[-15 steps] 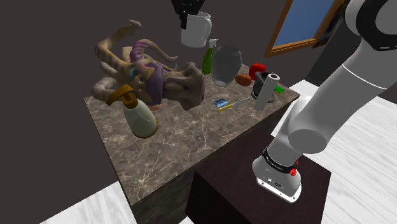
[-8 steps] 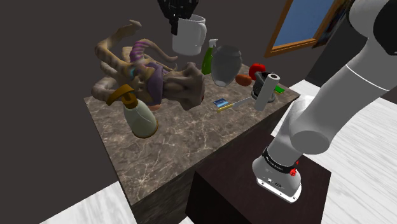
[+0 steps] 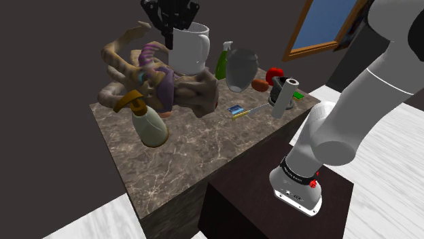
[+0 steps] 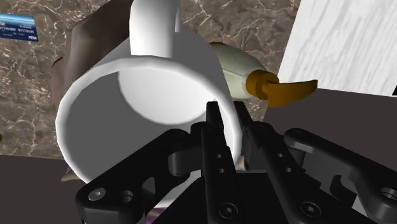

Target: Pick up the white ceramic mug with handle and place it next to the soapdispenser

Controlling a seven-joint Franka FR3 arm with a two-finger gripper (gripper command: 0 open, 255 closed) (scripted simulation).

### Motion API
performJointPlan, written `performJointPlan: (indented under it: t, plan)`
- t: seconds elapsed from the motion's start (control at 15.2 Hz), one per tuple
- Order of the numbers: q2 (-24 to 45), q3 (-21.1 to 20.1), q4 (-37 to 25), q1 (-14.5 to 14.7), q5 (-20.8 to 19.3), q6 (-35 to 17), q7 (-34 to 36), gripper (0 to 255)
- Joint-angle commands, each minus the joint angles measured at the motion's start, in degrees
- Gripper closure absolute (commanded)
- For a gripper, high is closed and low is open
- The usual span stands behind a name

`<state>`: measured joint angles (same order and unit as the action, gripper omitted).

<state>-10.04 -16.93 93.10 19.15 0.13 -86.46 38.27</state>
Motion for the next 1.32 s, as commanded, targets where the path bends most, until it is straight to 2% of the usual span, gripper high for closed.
performJointPlan:
  t: [0.0,0.53,1.25]
  plan:
    - [0.93,-1.77,-1.52,1.07,-0.15,0.67,2.94,255]
    - [8.58,-9.76,-10.06,6.54,-3.01,2.63,16.18,255]
    - [5.11,-9.05,2.42,6.20,-1.45,-6.77,15.50,255]
